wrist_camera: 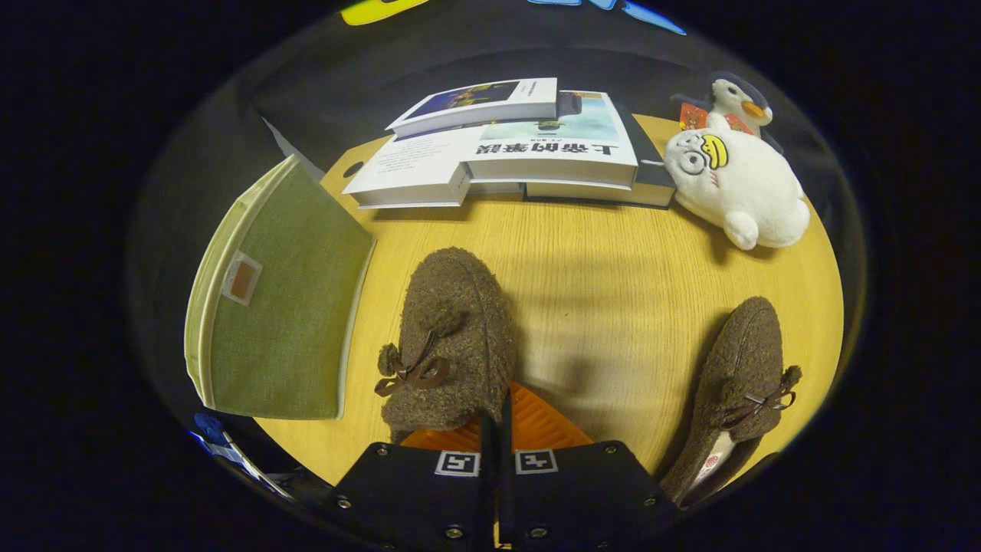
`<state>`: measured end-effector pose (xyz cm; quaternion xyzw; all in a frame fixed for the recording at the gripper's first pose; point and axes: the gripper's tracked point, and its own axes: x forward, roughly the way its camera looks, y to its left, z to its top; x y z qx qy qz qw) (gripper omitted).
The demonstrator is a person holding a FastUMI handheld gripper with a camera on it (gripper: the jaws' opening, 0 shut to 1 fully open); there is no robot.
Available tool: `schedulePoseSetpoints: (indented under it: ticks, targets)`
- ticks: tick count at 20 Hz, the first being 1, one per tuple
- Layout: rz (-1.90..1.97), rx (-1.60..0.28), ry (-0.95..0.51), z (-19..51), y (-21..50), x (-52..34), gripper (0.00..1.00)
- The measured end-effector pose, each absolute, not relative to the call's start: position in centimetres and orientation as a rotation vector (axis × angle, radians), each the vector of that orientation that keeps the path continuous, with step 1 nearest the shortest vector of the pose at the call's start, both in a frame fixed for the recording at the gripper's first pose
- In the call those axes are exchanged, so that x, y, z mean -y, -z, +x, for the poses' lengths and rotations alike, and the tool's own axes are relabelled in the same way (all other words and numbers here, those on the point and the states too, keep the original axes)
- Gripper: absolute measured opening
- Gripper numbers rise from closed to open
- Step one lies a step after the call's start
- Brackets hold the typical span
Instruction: Open the storage box then place both shoes into the box .Put the left shoe in first, then the right shoe, with the right side of both shoes facing outward in a uniform manner.
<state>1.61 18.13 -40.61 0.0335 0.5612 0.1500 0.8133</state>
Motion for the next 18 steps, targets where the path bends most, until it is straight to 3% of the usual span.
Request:
schedulePoseSetpoints:
  ticks: [18]
  targets:
    - [0.055, -1.003, -0.469, 4.7, 26.6, -25.3, 0.03]
